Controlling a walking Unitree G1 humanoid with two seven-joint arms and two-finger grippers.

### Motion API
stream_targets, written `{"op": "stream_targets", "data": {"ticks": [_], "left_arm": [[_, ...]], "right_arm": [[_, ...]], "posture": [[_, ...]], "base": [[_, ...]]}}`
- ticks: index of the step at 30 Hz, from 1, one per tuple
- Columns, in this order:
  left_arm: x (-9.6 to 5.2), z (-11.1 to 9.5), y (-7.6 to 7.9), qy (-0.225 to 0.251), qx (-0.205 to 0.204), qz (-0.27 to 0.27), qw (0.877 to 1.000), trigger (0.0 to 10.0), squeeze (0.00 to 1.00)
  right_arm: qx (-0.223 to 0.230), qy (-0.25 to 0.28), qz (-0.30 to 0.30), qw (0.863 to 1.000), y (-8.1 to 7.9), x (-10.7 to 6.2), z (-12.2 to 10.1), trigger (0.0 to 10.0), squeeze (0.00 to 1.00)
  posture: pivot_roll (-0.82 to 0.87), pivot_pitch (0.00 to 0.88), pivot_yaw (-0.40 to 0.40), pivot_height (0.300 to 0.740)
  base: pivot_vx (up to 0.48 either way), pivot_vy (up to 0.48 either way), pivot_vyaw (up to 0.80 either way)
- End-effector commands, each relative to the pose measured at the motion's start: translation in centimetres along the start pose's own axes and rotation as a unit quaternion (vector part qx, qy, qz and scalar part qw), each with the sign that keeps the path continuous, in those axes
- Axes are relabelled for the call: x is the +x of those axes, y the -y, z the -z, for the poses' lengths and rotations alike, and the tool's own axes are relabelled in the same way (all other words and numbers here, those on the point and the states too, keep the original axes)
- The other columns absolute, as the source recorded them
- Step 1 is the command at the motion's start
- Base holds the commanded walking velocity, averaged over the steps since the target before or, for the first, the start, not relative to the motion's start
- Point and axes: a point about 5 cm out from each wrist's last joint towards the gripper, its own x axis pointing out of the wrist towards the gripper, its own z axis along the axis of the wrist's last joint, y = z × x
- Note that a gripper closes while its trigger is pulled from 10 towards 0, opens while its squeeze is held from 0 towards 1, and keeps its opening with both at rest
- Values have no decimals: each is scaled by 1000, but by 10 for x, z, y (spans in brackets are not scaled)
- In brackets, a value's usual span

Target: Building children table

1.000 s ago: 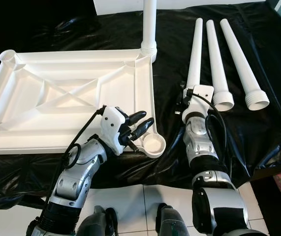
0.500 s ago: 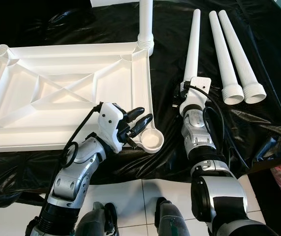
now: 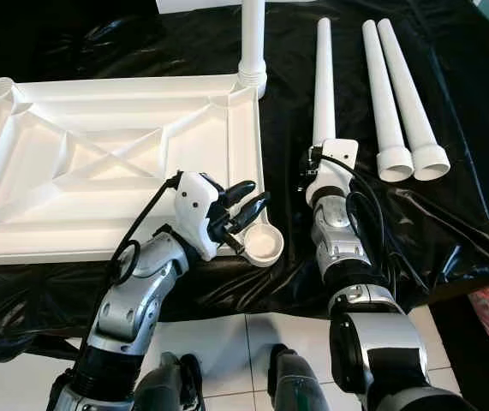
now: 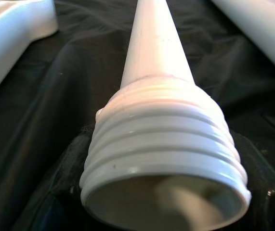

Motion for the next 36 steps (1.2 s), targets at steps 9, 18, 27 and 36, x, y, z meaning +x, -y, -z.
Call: {"op": "stream_targets", "data": {"ticks": [9, 18, 27, 36], "left_arm": [[10, 2, -11, 11, 4, -43, 999, 10000, 0], [12, 2, -22, 15, 6, -64, 998, 10000, 0], [13, 4, -33, 6, -37, -83, 996, 10000, 0], [20, -1, -38, 23, -46, -62, 997, 10000, 0]], "right_arm": [[-15, 69, 33, 997, 22, -23, -4, 10000, 0], [-43, 136, 64, 988, 30, -38, -17, 10000, 0], [-24, 140, -38, 989, 10, -59, -14, 10000, 0], [-16, 205, -101, 973, -11, -59, -38, 10000, 0]], "posture": [[-21, 104, -28, 740], [-35, 90, -35, 740], [-39, 44, -27, 740], [-55, 30, -13, 740]], "base": [[0, 0, 0], [0, 0, 0], [0, 0, 0], [0, 0, 0]]}}
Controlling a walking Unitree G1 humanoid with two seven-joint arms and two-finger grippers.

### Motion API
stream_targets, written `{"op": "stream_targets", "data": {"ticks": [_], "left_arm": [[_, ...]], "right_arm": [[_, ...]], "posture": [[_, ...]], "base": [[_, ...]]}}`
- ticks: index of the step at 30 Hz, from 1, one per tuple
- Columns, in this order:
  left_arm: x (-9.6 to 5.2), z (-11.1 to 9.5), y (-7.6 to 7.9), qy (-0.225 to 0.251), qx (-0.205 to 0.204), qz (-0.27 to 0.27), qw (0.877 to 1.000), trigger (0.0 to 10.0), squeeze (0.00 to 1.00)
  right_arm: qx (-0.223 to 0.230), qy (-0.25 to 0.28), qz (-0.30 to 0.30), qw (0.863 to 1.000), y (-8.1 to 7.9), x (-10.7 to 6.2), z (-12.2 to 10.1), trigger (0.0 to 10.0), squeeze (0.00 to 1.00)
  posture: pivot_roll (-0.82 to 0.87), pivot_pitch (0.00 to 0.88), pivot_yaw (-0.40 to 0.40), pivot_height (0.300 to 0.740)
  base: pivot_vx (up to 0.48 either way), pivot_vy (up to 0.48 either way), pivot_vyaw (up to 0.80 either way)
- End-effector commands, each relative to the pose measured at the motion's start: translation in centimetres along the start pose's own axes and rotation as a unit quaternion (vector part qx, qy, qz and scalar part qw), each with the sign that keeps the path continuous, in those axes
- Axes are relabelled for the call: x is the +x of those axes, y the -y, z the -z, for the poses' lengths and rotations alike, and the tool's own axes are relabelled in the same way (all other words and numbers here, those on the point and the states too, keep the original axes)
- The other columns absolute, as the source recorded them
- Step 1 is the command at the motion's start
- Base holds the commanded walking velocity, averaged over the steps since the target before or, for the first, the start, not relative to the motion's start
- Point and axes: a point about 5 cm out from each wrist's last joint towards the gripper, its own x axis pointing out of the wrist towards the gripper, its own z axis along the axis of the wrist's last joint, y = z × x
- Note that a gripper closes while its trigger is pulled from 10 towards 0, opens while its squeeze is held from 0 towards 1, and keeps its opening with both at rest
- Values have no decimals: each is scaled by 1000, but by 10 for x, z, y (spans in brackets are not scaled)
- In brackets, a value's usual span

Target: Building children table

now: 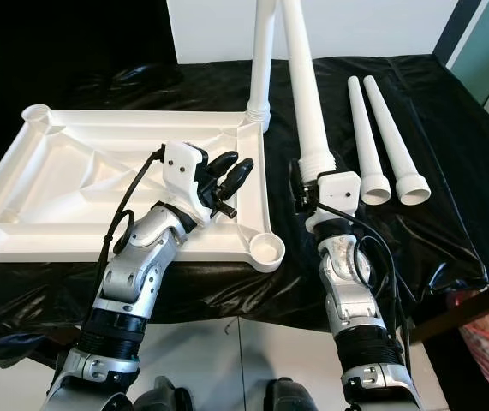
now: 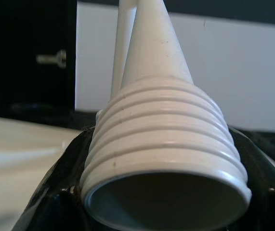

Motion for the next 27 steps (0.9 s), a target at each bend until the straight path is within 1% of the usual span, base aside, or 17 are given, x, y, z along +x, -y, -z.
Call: {"op": "stream_targets", "data": {"ticks": [1, 4, 5, 6, 7, 8, 9, 12, 13, 14, 17, 18, 19, 21, 22, 25, 27], "left_arm": [[3, -2, 2, 4, -10, 23, 1000, 10000, 0], [4, -7, 2, 20, -33, 39, 999, 10000, 0], [4, -11, 1, 28, -45, 43, 998, 10000, 176], [4, -11, 1, 28, -45, 43, 998, 10000, 176], [5, -14, -1, 34, -50, 44, 997, 10000, 486], [5, -14, -1, 34, -50, 44, 997, 10000, 486], [5, -16, -4, 39, -58, 47, 996, 10000, 765], [5, -16, -4, 39, -58, 47, 996, 10000, 765], [4, -21, -7, 53, -75, 52, 994, 10000, 1000], [4, -27, -11, 68, -95, 57, 991, 10000, 1000], [4, -34, -17, 83, -113, 63, 988, 10000, 1000], [6, -39, -23, 90, -126, 66, 986, 10000, 1000], [7, -45, -28, 98, -143, 75, 982, 10000, 27], [7, -48, -31, 104, -153, 81, 979, 10000, 27], [7, -54, -33, 114, -176, 100, 973, 10000, 0], [4, -66, -38, 137, -226, 153, 952, 10000, 0], [3, -67, -38, 139, -233, 162, 949, 10000, 0]], "right_arm": [[2, 42, -9, 999, -4, 6, -14, 10000, 0], [-1, 72, -20, 997, -7, 11, -26, 10000, 0], [-5, 93, -21, 995, -8, 14, -34, 10000, 0], [-5, 93, -21, 995, -8, 14, -34, 10000, 0], [-7, 108, -20, 994, -7, 17, -41, 10000, 0], [-7, 108, -20, 994, -7, 17, -41, 10000, 0], [-11, 128, -21, 991, -7, 20, -50, 10000, 0], [-11, 128, -21, 991, -7, 20, -50, 10000, 0], [-16, 149, -23, 988, -7, 22, -59, 10000, 0], [-22, 166, -28, 985, -8, 21, -65, 10000, 0], [-25, 173, -38, 984, -9, 19, -66, 10000, 0], [-25, 172, -47, 984, -12, 15, -65, 10000, 0], [-23, 165, -58, 984, -14, 11, -61, 10000, 0], [-22, 160, -65, 985, -16, 8, -58, 10000, 0], [-19, 147, -76, 986, -18, 4, -53, 10000, 0], [-7, 116, -108, 987, -26, -8, -42, 10000, 0], [-3, 109, -114, 988, -28, -10, -39, 10000, 0]], "posture": [[-52, 28, -12, 740], [-49, 25, -12, 740], [-47, 23, -12, 740], [-47, 23, -12, 740], [-46, 23, -12, 740], [-46, 23, -12, 740], [-46, 19, -7, 740], [-46, 19, -7, 740], [-47, 16, -5, 740], [-49, 14, -3, 740], [-51, 10, -2, 740], [-51, 5, -1, 740], [-50, 2, 0, 740], [-50, 2, 0, 740], [-52, 1, 2, 740], [-59, 0, 10, 740], [-59, 0, 10, 740]], "base": [[0, 0, 0], [0, 0, 0], [0, 0, 0], [0, 0, 0], [0, 0, 0], [0, 0, 0], [0, 0, 0], [0, 0, 0], [0, 0, 0], [0, 0, 0], [0, 0, 0], [0, 0, 0], [0, 0, 0], [0, 0, 0], [0, 0, 0], [0, 0, 0], [0, 0, 0]]}}
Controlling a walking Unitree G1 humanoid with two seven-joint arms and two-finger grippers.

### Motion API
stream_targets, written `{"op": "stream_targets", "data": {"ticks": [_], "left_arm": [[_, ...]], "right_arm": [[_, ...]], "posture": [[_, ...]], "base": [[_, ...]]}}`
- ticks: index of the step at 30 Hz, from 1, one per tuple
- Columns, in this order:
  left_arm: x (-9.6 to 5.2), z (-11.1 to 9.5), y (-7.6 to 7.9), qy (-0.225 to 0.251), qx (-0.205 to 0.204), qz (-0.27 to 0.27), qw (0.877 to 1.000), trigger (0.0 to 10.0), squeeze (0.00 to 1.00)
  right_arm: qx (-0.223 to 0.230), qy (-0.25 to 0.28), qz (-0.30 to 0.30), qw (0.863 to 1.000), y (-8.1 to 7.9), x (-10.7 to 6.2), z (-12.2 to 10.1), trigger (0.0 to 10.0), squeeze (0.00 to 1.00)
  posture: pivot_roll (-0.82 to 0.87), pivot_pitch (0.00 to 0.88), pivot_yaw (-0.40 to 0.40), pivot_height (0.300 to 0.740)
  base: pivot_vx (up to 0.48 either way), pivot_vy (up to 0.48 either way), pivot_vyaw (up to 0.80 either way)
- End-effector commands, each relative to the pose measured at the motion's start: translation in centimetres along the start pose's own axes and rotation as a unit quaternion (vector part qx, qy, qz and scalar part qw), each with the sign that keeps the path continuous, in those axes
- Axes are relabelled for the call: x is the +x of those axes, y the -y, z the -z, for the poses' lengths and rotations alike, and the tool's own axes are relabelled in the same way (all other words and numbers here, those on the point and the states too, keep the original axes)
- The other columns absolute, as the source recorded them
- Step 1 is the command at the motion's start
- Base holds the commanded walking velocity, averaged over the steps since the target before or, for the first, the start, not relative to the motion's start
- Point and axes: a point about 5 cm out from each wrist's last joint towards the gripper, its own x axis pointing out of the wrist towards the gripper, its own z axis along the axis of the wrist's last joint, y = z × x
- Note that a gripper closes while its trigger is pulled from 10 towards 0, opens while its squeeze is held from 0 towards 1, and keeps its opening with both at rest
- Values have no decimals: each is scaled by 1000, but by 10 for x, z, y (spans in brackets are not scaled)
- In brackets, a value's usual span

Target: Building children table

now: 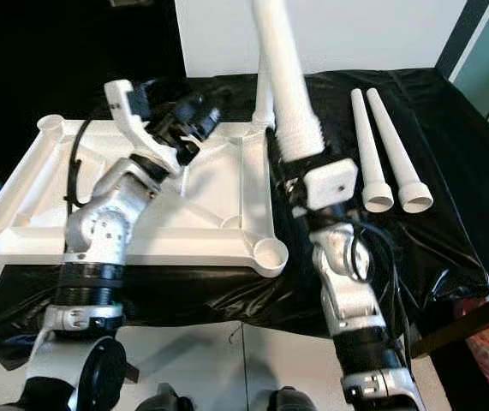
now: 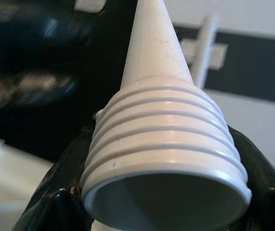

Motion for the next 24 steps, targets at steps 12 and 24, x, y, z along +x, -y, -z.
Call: {"op": "stream_targets", "data": {"ticks": [12, 24], "left_arm": [[0, 1, 14, -10, -77, 173, 982, 10000, 0], [14, -34, -13, -28, -72, 133, 988, 10000, 0]], "right_arm": [[28, -22, -81, 996, -24, -18, 2, 10000, 0], [27, -44, -159, 986, -30, -42, 3, 10000, 0]], "posture": [[-81, 8, 32, 740], [-80, 24, 37, 740]], "base": [[0, 0, 0], [0, 0, 0]]}}
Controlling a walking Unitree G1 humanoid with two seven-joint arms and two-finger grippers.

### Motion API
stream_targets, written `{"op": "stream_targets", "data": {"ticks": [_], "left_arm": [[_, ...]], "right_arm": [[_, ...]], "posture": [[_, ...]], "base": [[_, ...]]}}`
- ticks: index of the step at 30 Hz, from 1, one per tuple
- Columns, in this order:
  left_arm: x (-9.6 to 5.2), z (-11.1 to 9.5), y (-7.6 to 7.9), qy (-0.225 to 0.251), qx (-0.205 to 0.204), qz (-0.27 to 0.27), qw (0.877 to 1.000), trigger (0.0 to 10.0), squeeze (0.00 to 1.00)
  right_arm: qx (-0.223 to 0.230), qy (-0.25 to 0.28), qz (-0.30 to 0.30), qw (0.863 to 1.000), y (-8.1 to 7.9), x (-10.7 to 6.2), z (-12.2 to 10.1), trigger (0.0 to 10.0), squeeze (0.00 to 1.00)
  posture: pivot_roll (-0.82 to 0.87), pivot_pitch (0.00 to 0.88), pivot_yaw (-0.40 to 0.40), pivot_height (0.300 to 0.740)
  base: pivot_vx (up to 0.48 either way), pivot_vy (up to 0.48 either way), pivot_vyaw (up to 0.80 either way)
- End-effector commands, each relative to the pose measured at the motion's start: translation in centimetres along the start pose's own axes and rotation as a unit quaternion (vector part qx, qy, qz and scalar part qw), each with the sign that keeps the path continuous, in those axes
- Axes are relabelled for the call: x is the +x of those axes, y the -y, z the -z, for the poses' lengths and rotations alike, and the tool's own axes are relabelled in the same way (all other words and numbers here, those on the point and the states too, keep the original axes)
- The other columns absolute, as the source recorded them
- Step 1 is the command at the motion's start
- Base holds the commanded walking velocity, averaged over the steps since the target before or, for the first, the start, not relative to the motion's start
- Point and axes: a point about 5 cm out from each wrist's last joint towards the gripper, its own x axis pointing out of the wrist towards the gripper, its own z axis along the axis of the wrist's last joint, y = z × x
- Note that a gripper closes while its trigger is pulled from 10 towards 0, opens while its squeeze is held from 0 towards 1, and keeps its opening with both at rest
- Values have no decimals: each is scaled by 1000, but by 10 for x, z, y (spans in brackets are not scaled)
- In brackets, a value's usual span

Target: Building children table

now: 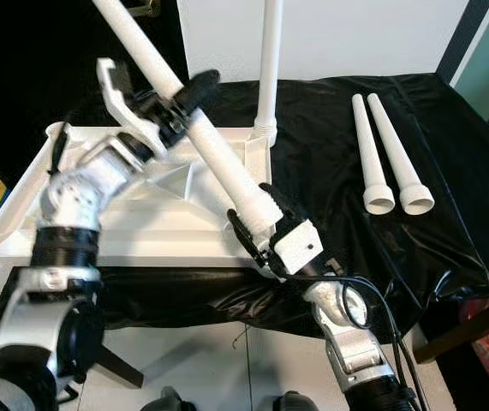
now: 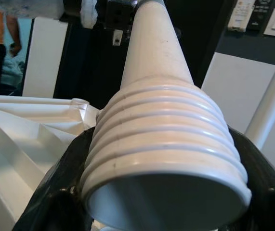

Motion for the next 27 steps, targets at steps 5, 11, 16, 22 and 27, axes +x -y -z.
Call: {"op": "stream_targets", "data": {"ticks": [5, 11, 16, 22, 27], "left_arm": [[0, -21, 6, 3, -9, 119, 993, 3725, 0], [-2, -25, -3, -5, -8, 90, 996, 0, 0], [-2, -24, -6, -12, -12, 85, 996, 0, 0], [-1, -26, -12, -19, -2, 60, 998, 0, 0], [0, -25, -13, -22, -2, 54, 998, 10000, 0]], "right_arm": [[-3, 10, -15, 1000, -2, -2, -3, 10000, 0], [-5, 6, -21, 1000, -2, -2, -1, 10000, 0], [-1, 6, -24, 1000, -3, -1, -1, 10000, 0], [5, 4, -19, 1000, -2, 1, 1, 10000, 0], [16, 2, -11, 1000, -1, 2, 2, 10000, 1000]], "posture": [[-75, 25, 42, 740], [-68, 25, 43, 740], [-59, 24, 37, 740], [-55, 22, 32, 740], [-54, 21, 30, 740]], "base": [[0, 0, 0], [0, 0, 0], [0, 0, 0], [0, 0, 0], [0, 0, 0]]}}
